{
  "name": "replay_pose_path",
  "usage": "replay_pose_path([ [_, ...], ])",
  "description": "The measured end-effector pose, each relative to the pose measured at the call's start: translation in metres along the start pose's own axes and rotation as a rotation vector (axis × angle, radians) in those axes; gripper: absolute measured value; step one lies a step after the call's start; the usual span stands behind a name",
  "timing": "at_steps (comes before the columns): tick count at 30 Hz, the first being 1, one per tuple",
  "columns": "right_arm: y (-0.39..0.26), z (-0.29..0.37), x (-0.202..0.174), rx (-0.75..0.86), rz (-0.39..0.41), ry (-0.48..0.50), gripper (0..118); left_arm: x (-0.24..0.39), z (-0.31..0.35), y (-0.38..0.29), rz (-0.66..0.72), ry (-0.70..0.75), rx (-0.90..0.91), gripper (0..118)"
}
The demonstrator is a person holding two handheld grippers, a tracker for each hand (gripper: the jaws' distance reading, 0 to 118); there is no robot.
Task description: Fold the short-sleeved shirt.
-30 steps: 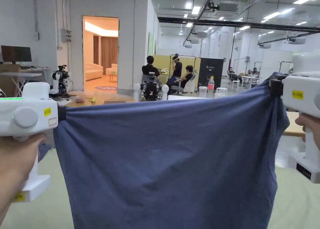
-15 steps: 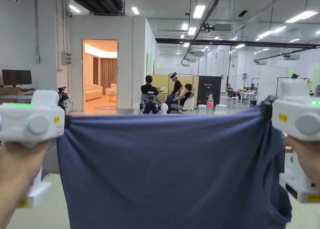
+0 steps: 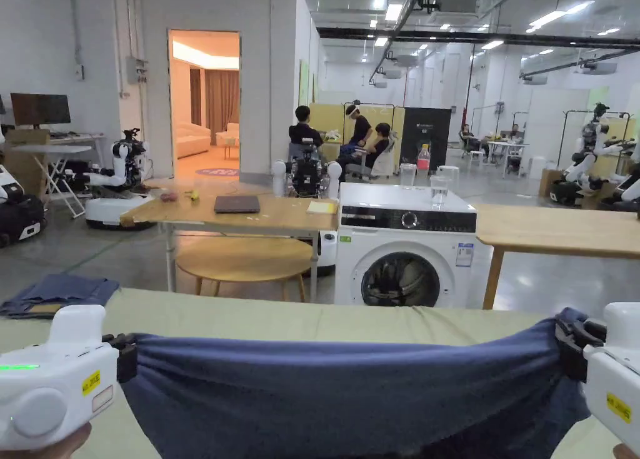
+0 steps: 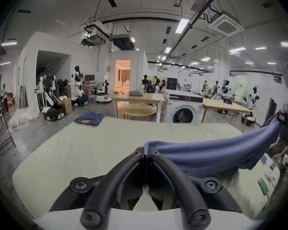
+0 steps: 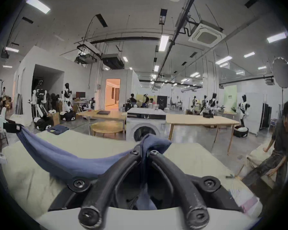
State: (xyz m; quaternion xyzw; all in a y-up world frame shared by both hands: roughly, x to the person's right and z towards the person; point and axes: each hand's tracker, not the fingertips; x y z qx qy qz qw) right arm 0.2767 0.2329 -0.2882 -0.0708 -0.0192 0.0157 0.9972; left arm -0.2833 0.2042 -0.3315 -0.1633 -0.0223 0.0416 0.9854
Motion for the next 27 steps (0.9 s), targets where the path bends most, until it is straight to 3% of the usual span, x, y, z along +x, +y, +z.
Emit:
replay_pose_path([
  [2,-0.039,0.035,-0.003,-0.066,-0.018,-0.004,2,-0.005,0.027,-0.042,0.004,-0.023,-0.072,0],
  [7,-0.166,0.09,-0.015,-0.301,0.03,-0.021,2,-0.017,0.07,-0.159,0.037,0.021,-0.269,0],
  [10,-0.229,0.103,-0.022,-0.443,-0.023,-0.02,2,-0.023,0.078,-0.205,0.062,0.043,-0.358,0],
  [12,-0.253,0.108,-0.027,-0.491,-0.011,-0.049,2,-0.025,0.081,-0.219,0.059,0.049,-0.374,0],
  [13,-0.256,0.112,-0.03,-0.489,-0.015,-0.048,5,-0.023,0.085,-0.222,0.052,0.057,-0.372,9],
  [14,-0.254,0.115,-0.033,-0.502,-0.02,-0.051,14,-0.018,0.091,-0.221,0.035,0.079,-0.363,33],
  [15,-0.248,0.118,-0.038,-0.5,-0.022,-0.056,37,-0.019,0.095,-0.219,0.015,0.098,-0.336,69],
  [18,-0.217,0.13,-0.059,-0.425,-0.048,-0.008,68,-0.004,0.111,-0.202,0.003,0.052,-0.236,99],
  [19,-0.201,0.135,-0.071,-0.384,-0.047,0.01,102,0.007,0.119,-0.193,-0.011,0.055,-0.197,114],
  [20,-0.191,0.138,-0.08,-0.366,-0.049,0.016,110,0.014,0.123,-0.187,-0.018,0.056,-0.177,114],
  [25,-0.154,0.156,-0.128,-0.327,-0.062,0.033,110,0.043,0.136,-0.18,-0.057,0.019,-0.145,113],
  [26,-0.153,0.16,-0.133,-0.322,-0.058,0.039,110,0.046,0.137,-0.179,-0.072,0.0,-0.148,110],
  [27,-0.151,0.164,-0.138,-0.313,-0.05,0.043,104,0.049,0.141,-0.183,-0.081,-0.005,-0.151,99],
])
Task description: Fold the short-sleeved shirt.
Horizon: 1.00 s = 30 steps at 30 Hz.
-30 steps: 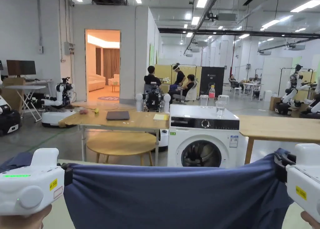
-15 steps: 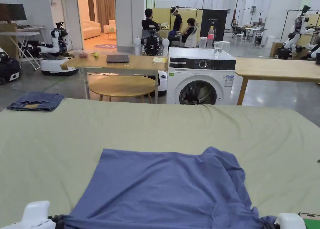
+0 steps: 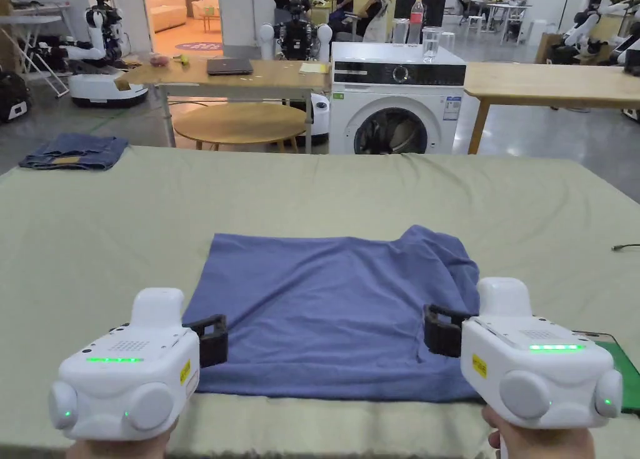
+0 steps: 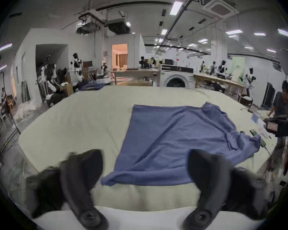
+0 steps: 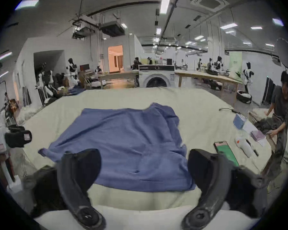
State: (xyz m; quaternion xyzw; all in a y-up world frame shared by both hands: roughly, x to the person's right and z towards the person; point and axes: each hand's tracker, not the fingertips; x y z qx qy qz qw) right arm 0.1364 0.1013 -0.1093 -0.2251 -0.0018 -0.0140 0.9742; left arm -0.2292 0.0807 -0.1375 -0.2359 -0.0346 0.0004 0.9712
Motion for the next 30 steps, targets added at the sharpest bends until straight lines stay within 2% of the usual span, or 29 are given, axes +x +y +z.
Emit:
replay_pose_path([
  [1,0.0,0.003,-0.006,0.008,0.022,-0.021,78,0.001,0.001,-0.002,-0.005,-0.001,-0.005,65],
  [2,-0.001,0.003,-0.01,0.005,0.059,-0.067,41,-0.002,-0.001,-0.003,-0.007,-0.009,-0.023,23],
  [3,-0.006,0.005,-0.011,0.016,0.089,-0.096,2,-0.007,0.001,-0.007,0.001,-0.007,-0.02,0],
  [5,-0.008,0.009,-0.007,0.008,0.062,-0.006,0,-0.017,0.009,-0.012,0.04,-0.053,-0.045,0],
  [8,-0.019,0.012,-0.002,0.0,0.062,-0.027,0,-0.046,0.012,-0.026,0.011,0.008,-0.065,0],
  [10,-0.023,0.01,0.005,-0.01,0.065,-0.03,0,-0.069,0.012,-0.035,0.04,0.039,-0.108,0],
  [14,-0.033,0.002,0.021,-0.045,0.035,-0.047,0,-0.105,-0.003,-0.056,0.069,0.004,-0.161,0],
  [15,-0.035,-0.001,0.024,-0.059,0.028,-0.055,0,-0.109,-0.007,-0.061,0.062,-0.001,-0.166,20],
  [16,-0.037,-0.005,0.028,-0.07,0.023,-0.058,0,-0.112,-0.013,-0.065,0.054,-0.022,-0.182,75],
  [17,-0.038,-0.01,0.032,-0.083,0.021,-0.061,0,-0.11,-0.022,-0.066,0.036,-0.053,-0.231,110],
  [18,-0.04,-0.014,0.035,-0.098,0.022,-0.072,0,-0.109,-0.03,-0.07,0.011,-0.066,-0.26,118],
  [19,-0.042,-0.018,0.038,-0.109,0.026,-0.081,0,-0.108,-0.032,-0.071,-0.019,-0.059,-0.208,118],
  [26,-0.051,-0.041,0.062,-0.181,0.023,-0.129,0,-0.097,-0.08,-0.06,-0.05,-0.134,-0.3,114],
  [27,-0.052,-0.043,0.066,-0.187,0.016,-0.136,0,-0.097,-0.085,-0.06,-0.053,-0.143,-0.301,101],
  [29,-0.054,-0.045,0.072,-0.198,0.01,-0.147,0,-0.101,-0.095,-0.061,-0.05,-0.15,-0.322,9],
  [30,-0.054,-0.044,0.074,-0.202,0.007,-0.155,0,-0.102,-0.094,-0.06,-0.036,-0.169,-0.321,0],
])
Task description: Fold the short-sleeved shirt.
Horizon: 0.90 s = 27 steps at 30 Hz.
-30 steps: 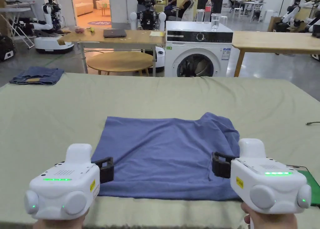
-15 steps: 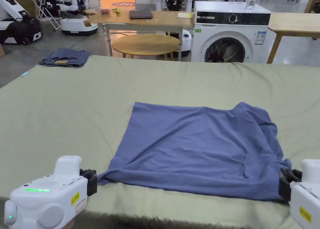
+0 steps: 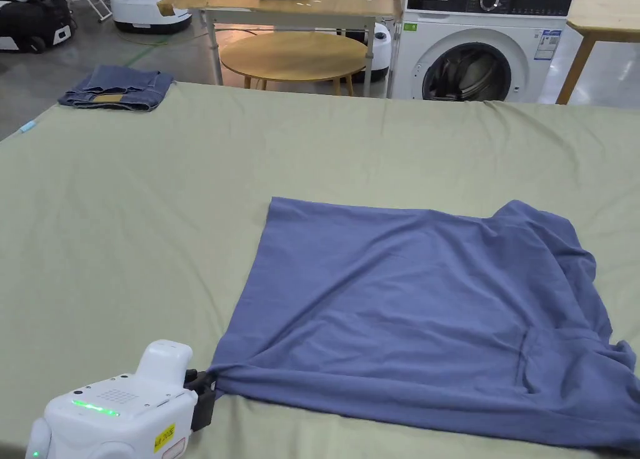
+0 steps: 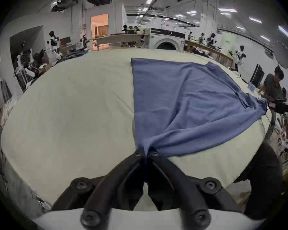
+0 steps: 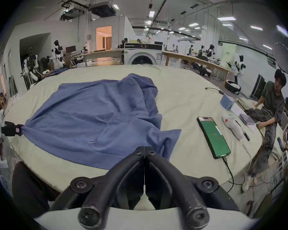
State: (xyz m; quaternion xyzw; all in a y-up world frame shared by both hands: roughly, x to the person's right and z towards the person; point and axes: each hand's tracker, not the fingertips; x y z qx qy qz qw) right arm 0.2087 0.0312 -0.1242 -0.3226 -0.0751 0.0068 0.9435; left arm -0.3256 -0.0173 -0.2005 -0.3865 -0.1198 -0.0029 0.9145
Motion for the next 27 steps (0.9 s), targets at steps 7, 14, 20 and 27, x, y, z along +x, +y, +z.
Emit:
replay_pose_path([
  [7,-0.01,0.009,0.014,-0.002,-0.033,-0.032,0,0.0,0.019,0.005,0.017,-0.012,0.012,0],
  [14,-0.021,0.012,0.024,0.072,-0.034,0.01,118,0.018,0.027,0.014,0.002,0.014,0.028,0],
  [20,-0.02,-0.035,0.036,0.031,-0.009,0.086,112,0.025,0.027,0.017,0.021,0.049,0.031,0],
  [27,-0.005,-0.03,0.05,0.045,-0.06,0.14,3,0.035,0.047,0.033,0.013,0.113,0.007,0],
])
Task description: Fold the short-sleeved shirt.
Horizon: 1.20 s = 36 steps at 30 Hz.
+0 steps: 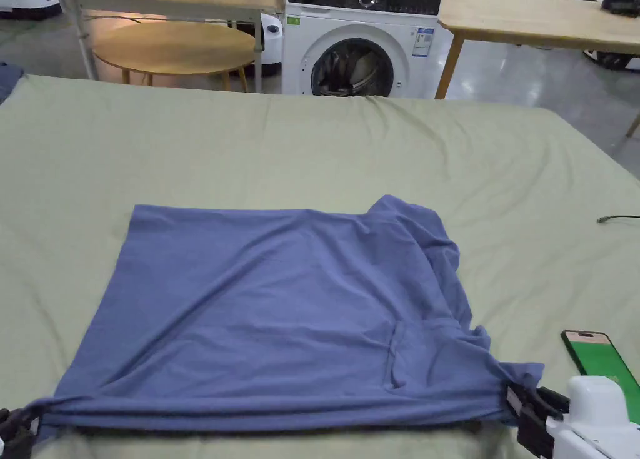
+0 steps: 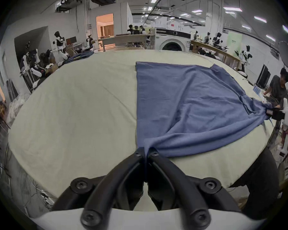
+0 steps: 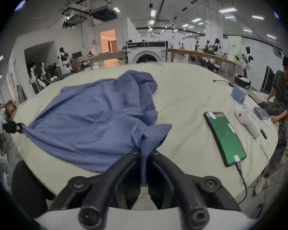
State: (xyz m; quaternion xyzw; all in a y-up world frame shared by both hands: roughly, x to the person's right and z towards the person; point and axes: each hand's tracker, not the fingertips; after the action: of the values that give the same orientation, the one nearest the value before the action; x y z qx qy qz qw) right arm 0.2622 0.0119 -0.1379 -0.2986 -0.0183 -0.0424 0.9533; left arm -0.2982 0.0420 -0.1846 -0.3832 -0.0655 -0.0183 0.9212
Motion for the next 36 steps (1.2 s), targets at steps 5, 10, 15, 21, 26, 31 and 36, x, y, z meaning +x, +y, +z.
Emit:
replay_pose_path([
  [5,0.052,0.008,-0.001,0.036,0.016,-0.011,3,0.012,0.009,0.054,-0.092,0.067,0.059,0],
  [10,0.11,-0.049,-0.001,0.022,0.038,-0.077,3,0.017,-0.049,0.128,-0.127,0.069,0.031,0],
  [15,0.117,-0.13,-0.004,-0.075,0.068,-0.101,3,0.005,-0.126,0.151,-0.075,0.062,-0.084,0],
  [21,0.103,-0.132,0.002,-0.042,-0.028,-0.115,62,-0.004,-0.121,0.134,0.032,0.073,-0.011,102],
  [26,0.104,-0.055,-0.044,0.091,0.015,-0.026,102,0.029,-0.06,0.11,0.021,0.055,0.148,107],
  [31,0.075,-0.007,-0.096,0.148,0.075,0.009,102,0.06,-0.017,0.065,-0.012,0.058,0.22,101],
  [36,0.05,0.019,-0.107,0.191,0.092,-0.007,0,0.039,-0.013,0.015,0.022,0.062,0.162,0],
])
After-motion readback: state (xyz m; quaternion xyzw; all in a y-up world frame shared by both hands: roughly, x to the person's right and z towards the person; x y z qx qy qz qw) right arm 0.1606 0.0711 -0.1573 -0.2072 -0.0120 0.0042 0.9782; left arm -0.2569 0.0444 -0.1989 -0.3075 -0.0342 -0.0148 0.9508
